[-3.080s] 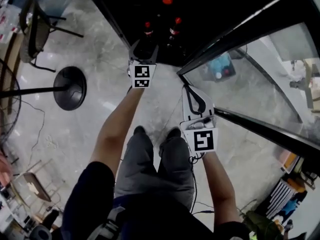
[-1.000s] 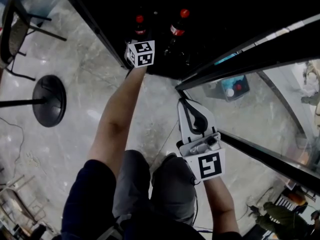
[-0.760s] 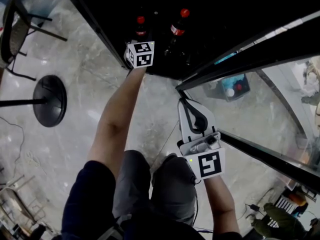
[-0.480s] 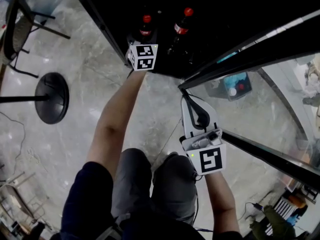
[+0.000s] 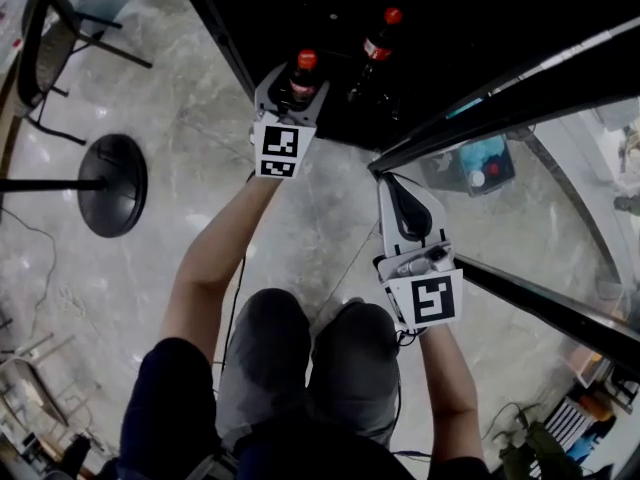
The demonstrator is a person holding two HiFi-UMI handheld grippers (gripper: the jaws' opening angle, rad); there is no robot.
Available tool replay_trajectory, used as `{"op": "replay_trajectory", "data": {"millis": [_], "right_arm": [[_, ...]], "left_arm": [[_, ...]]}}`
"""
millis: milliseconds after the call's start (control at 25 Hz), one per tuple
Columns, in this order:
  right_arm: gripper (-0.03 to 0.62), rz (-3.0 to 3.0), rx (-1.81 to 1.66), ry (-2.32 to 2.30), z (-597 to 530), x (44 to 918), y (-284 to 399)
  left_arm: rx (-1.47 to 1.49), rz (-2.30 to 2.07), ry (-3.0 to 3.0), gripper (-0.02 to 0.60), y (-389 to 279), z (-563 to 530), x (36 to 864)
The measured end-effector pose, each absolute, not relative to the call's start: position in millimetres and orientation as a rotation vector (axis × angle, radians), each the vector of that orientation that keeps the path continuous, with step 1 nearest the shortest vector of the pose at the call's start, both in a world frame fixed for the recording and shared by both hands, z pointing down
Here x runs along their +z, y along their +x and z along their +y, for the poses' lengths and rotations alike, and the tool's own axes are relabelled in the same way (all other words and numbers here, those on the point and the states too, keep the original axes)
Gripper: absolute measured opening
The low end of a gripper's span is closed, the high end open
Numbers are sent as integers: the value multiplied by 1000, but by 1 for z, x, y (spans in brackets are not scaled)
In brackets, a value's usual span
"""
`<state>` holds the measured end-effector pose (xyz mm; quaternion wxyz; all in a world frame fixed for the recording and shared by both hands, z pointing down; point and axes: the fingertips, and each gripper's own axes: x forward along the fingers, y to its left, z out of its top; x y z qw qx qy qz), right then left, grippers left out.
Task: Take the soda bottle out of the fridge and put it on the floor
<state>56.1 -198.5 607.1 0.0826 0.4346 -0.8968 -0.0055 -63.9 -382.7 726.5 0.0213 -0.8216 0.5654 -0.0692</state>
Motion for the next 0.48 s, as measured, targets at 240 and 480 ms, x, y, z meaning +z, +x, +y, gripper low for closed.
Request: {"op": "replay_trajectory", "data": {"millis": [240,480], "right_arm": [[18,-2672,-10,1268,-198,626,54],[18,-2672,10,1218,-195,647,49]], "left_arm": [[-187,1628,-2621,302,-59,-329,724],[-175,1560,-2661,302,-68,-283,732]]}}
